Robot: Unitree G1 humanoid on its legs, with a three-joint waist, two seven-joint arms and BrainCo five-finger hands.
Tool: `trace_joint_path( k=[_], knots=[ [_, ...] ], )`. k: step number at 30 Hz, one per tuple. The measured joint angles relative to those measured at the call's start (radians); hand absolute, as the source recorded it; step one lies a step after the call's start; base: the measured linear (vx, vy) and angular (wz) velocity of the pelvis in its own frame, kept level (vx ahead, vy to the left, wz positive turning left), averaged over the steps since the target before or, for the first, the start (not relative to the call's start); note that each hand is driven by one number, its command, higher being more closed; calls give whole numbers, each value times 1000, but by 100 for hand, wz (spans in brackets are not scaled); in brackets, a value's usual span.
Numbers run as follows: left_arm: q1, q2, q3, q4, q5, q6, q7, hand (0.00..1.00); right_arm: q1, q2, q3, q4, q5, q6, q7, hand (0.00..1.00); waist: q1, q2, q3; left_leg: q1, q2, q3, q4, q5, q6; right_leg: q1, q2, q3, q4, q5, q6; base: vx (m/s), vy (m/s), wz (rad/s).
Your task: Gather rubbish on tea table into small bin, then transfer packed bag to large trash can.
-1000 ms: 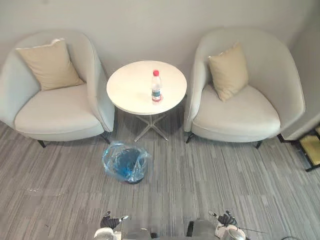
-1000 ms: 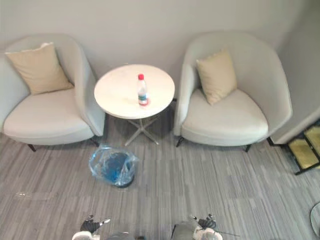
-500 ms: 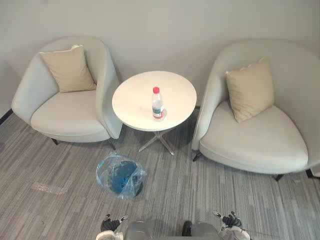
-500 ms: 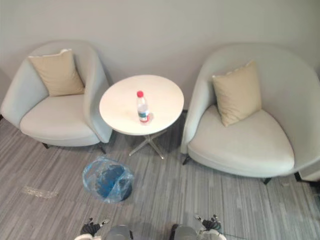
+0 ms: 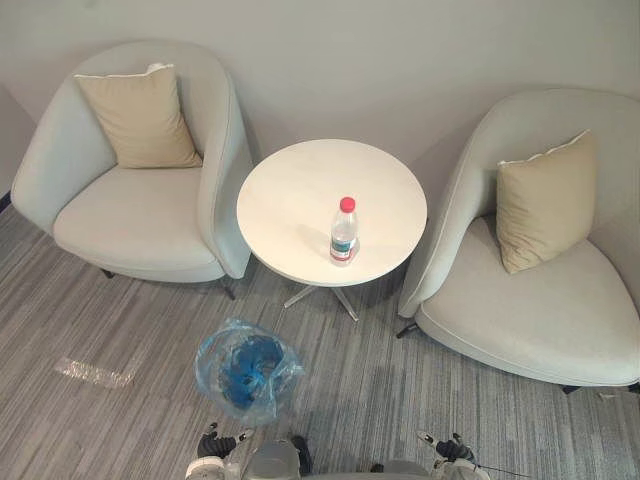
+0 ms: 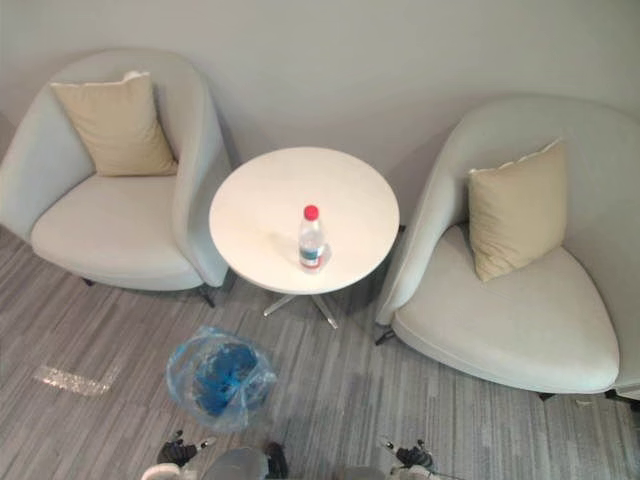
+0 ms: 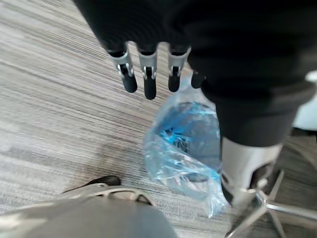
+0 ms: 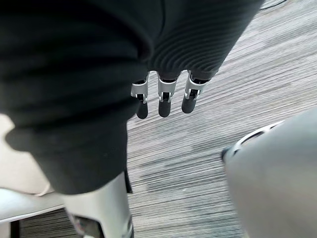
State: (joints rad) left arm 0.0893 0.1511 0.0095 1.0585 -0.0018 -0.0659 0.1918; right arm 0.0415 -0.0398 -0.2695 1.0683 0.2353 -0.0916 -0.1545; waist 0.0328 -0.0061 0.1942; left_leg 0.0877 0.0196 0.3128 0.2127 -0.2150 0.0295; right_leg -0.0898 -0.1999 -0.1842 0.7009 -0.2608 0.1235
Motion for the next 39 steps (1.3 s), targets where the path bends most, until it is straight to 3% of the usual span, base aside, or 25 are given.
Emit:
trace_joint_path(
  k=[2,5,7,8,11,16,21,26,28,30,36,39],
  knots=[
    [-2,1,-8,-5,0,0,0,0,0,0,2,-5,-1,1,0,0,-9,3,-1,22,3,-36,-3,0,0,-5,4,-20,-26,-27,-25,175,-46,67],
    [-4,-7,-5,-6,0,0,1,0,1,0,2,-25,-1,2,0,0,-15,8,-2,19,17,-88,-1,0,-2,-55,39,58,-158,-21,-46,132,-126,54],
    [1,-10,16,-9,0,0,0,0,5,4,8,-32,-1,1,0,0,-17,-5,-9,17,15,-122,11,-11,-34,-58,66,159,-298,92,-56,131,-223,49],
    [1,-18,37,-6,0,2,1,0,9,15,7,-31,1,1,1,0,-17,-4,-7,16,19,-145,27,-40,-71,-48,72,197,-303,101,-38,133,-278,32],
    [13,-67,95,-8,1,4,2,0,26,-5,5,-44,0,2,-1,0,-13,39,-35,0,79,-177,56,-57,-101,-28,113,138,-329,86,-61,136,-263,26],
    [11,-77,130,-34,0,2,1,0,58,3,8,-73,1,2,-2,0,1,32,-38,-3,110,-236,44,-42,-129,36,136,56,-388,90,-78,14,-118,39],
    [11,-70,127,-37,1,1,1,0,83,0,61,-129,-2,0,-10,0,7,17,-55,-3,104,-241,-5,-24,-136,51,129,37,-432,110,-80,-31,6,18],
    [11,-46,82,-38,11,4,3,0,177,3,154,-461,-73,0,-29,0,5,7,-63,-18,82,-243,-54,18,-127,34,120,33,-463,137,-75,-8,23,6],
    [14,-44,69,-49,41,3,9,0,230,0,173,-677,-139,-24,-43,0,4,6,-63,-16,74,-246,-73,33,-124,32,111,30,-464,138,-75,-5,20,9],
    [15,-42,60,-51,48,3,12,0,238,0,174,-769,-199,-45,-49,0,4,6,-64,-16,73,-250,-73,33,-124,33,111,28,-467,138,-75,3,7,5],
    [15,-24,1,-54,81,-10,20,0,235,-1,175,-840,-344,-66,-89,0,2,7,-64,-17,69,-289,-109,60,-122,55,112,-2,-512,155,-73,10,-6,14],
    [15,-15,-26,-46,82,-11,20,0,226,-4,175,-861,-365,-69,-103,0,2,7,-65,-17,69,-297,-116,63,-121,60,113,-8,-525,160,-73,9,2,7]
  ],
)
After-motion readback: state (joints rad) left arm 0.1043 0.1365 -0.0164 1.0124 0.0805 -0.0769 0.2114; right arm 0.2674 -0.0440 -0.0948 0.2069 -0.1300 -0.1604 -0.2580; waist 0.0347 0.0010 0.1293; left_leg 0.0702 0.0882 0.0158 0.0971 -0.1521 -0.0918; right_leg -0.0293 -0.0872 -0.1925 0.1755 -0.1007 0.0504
